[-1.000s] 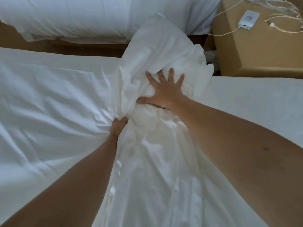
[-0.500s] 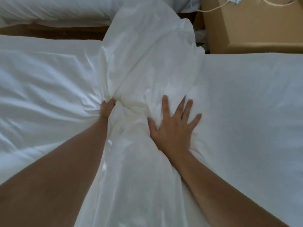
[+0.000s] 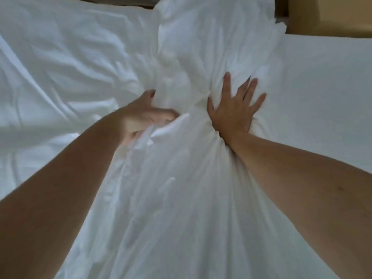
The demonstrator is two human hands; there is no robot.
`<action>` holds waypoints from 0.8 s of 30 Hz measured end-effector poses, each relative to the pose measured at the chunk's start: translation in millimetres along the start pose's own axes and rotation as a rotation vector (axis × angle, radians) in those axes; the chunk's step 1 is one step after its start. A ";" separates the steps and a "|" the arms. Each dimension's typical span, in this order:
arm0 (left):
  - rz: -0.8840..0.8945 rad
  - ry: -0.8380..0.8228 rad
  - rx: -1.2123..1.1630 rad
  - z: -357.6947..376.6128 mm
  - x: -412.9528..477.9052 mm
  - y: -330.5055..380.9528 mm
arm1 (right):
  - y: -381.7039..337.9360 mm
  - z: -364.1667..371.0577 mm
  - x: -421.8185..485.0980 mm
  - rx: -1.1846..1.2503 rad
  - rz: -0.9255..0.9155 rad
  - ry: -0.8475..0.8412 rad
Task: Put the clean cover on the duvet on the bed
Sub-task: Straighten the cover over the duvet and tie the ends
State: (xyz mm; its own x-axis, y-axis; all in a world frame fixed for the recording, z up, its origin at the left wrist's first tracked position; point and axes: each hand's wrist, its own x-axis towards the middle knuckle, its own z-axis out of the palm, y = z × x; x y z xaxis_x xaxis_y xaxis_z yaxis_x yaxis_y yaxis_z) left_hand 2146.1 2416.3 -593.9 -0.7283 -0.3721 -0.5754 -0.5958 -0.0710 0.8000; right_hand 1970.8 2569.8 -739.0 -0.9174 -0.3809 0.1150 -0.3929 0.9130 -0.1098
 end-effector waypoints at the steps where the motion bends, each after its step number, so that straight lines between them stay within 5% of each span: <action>1: -0.044 0.063 0.112 8.4 -16.5 -17.9 | -0.8 -1.6 0.7 0.011 0.000 -0.008; 7: -0.098 0.294 0.524 36.4 -94.1 -121.5 | 11.1 -50.2 -19.6 0.133 -0.050 -0.269; 10: -0.168 0.491 0.415 31.3 -84.3 -128.9 | 24.1 -106.8 -61.7 0.289 -0.072 -0.551; 13: -0.244 0.635 0.157 37.1 -71.8 -138.5 | 52.5 -129.0 -179.8 0.239 -0.074 -0.602; 17: -0.209 0.431 0.074 36.6 -134.9 -121.9 | 83.4 -128.0 -326.7 0.109 0.049 -0.474; 21: -0.359 0.104 0.361 52.6 -252.1 -174.8 | 88.2 -131.4 -339.3 0.167 0.133 -0.414; 24: -0.367 0.282 0.339 59.1 -281.8 -211.8 | 101.2 -146.4 -364.2 0.206 0.315 -0.368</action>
State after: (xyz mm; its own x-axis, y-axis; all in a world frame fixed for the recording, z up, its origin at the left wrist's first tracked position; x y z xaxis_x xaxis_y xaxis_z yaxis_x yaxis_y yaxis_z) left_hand 2457.5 2590.9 -611.2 -0.3626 -0.6153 -0.6999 -0.9016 0.0417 0.4305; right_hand 2274.4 2822.3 -647.4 -0.9400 -0.1523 -0.3054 -0.0646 0.9581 -0.2790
